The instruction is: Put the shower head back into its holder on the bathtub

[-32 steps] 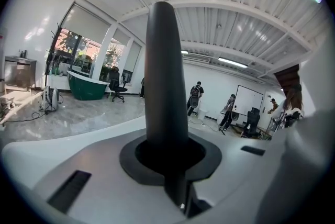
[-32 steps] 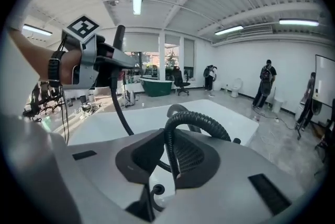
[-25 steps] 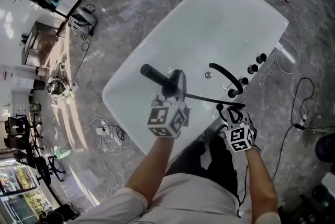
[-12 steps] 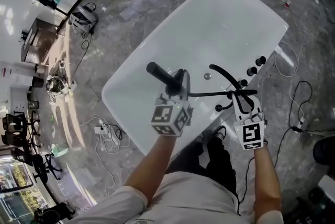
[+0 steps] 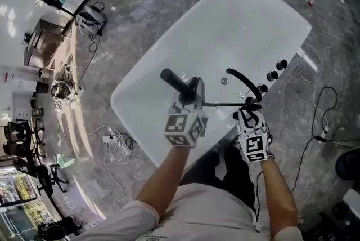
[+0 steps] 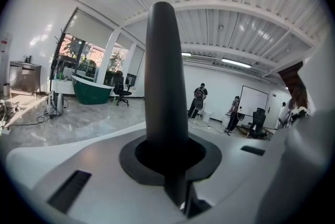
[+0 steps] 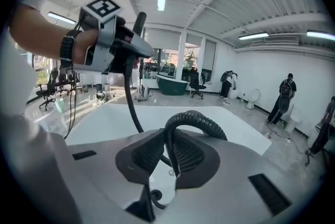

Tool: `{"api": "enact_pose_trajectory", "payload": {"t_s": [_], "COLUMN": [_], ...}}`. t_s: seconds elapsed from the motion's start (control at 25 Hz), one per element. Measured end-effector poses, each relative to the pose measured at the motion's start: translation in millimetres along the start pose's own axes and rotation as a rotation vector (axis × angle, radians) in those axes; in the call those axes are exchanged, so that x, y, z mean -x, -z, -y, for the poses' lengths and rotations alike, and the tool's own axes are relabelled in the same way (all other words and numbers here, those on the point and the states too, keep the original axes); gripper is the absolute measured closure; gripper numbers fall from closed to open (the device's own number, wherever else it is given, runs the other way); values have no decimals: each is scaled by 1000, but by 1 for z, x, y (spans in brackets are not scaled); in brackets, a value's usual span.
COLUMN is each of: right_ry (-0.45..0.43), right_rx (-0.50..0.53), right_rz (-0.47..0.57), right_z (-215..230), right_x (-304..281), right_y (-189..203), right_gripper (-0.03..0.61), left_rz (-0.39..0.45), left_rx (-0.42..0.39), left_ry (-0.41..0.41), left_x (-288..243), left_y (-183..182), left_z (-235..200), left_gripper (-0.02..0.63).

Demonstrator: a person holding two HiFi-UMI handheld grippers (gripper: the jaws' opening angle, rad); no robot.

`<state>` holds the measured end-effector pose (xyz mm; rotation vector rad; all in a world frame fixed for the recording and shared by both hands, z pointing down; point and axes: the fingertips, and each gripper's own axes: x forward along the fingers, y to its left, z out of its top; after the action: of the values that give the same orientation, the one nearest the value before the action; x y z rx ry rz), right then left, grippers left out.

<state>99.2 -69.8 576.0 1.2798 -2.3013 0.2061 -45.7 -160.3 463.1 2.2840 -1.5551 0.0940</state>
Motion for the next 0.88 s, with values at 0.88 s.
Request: {"api": "enact_pose_trajectory", "payload": {"t_s": [0.88], "right_ry": [-11], "right_rx": [-28], "right_rz": [-174], "right_z": [18], "right_x": [22], "right_y": [72], "right_gripper": [517], "left_rz": [208], "left_rx": [2], "left_ry": [-72], "left_x": [22], "left_y": [-89], "left_z": [-33], "left_gripper": [574]}}
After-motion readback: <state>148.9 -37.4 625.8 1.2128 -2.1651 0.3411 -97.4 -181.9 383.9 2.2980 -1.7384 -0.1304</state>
